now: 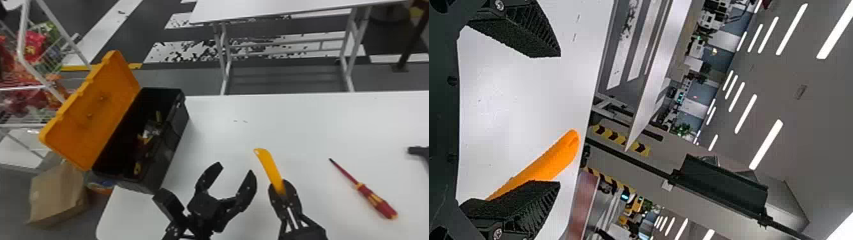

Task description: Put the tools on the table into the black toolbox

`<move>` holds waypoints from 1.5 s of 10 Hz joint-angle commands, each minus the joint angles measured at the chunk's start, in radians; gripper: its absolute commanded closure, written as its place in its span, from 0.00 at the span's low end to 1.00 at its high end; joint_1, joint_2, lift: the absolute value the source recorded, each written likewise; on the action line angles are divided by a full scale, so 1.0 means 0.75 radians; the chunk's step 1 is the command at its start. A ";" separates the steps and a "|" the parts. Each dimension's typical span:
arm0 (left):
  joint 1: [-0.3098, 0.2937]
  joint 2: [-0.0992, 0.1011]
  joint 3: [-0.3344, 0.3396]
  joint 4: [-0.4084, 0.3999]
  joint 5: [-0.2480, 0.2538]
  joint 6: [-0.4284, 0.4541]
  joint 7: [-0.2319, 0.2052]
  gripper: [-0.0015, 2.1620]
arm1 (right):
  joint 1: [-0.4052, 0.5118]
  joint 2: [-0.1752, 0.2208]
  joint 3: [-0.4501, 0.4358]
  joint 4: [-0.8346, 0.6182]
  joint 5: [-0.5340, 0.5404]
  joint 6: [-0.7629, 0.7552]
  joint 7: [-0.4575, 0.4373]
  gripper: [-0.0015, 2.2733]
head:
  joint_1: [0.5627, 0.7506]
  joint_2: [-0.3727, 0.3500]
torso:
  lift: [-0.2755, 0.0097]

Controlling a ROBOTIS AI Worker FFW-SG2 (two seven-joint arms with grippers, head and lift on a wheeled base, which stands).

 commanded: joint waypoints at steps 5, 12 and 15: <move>-0.084 -0.001 0.059 -0.092 0.182 0.500 -0.075 0.04 | -0.002 -0.019 0.030 0.002 0.012 -0.015 0.010 0.98 | 0.70 0.89 | 0.70; -0.176 -0.001 0.116 -0.109 0.454 0.831 -0.132 0.04 | -0.022 -0.011 0.047 0.020 -0.002 -0.015 0.016 0.98 | 0.70 0.85 | 0.70; -0.201 -0.003 0.139 -0.074 0.522 0.917 -0.163 0.09 | -0.022 -0.009 0.063 0.016 -0.002 -0.015 0.016 0.98 | 0.70 0.84 | 0.70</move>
